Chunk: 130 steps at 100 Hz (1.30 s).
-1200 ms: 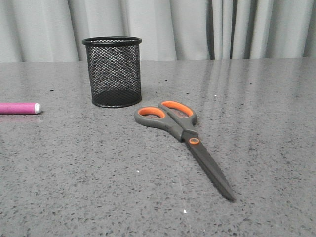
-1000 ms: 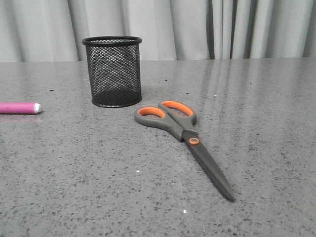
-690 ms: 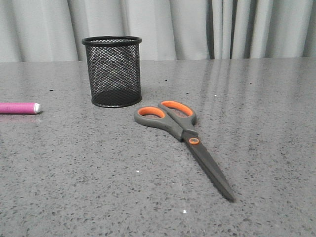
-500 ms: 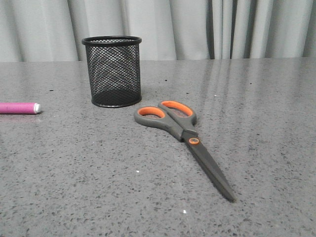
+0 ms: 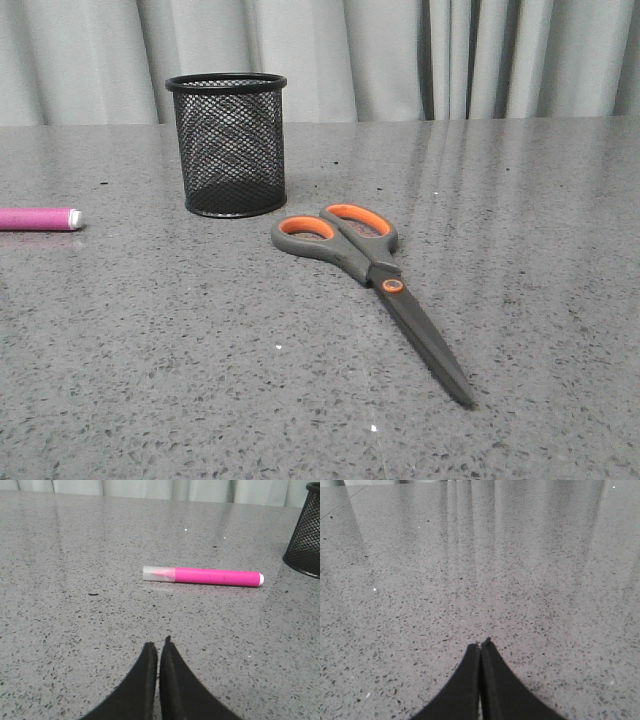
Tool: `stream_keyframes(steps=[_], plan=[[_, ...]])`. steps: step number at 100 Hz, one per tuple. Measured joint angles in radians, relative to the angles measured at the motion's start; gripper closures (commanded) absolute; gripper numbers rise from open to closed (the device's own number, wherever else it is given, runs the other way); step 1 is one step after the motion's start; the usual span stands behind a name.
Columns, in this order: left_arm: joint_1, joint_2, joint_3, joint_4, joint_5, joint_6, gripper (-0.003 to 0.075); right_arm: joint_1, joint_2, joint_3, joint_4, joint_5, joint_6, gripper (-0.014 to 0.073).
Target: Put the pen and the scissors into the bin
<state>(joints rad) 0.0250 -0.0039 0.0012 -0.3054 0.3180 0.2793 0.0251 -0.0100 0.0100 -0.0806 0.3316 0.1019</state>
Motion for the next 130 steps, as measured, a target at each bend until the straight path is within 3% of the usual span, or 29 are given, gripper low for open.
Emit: stream_keyframes(steps=[23,47,55,73,87,119,130], plan=[[0.0,0.0,0.0,0.017,-0.014,0.0,0.0739,0.0,0.0,0.0,-0.019,-0.024,0.0,0.0662],[0.0,0.0,0.0,0.003,-0.09,0.0,0.0739,0.0,0.0,0.0,-0.028,-0.266,0.0,0.0662],[0.0,0.0,0.0,-0.123,-0.095,0.0,0.0739,0.0,0.0,0.0,0.009,-0.344,0.005,0.0662],[0.0,0.0,0.0,-0.49,-0.109,0.0,0.0739,0.0,0.0,0.0,0.278,-0.405,0.086,0.0662],[0.0,0.0,0.0,-0.639,-0.14,0.0,0.0739,0.0,0.0,0.0,0.334,-0.405,0.099,0.0662],[0.0,0.0,0.0,-0.769,-0.2,0.0,0.0736,0.0,0.0,-0.006,0.344,-0.405,0.102,0.0662],[0.0,0.0,-0.001,-0.769,-0.192,0.008,0.0657,0.0,0.0,-0.049,0.345,-0.377,0.102,0.0646]])
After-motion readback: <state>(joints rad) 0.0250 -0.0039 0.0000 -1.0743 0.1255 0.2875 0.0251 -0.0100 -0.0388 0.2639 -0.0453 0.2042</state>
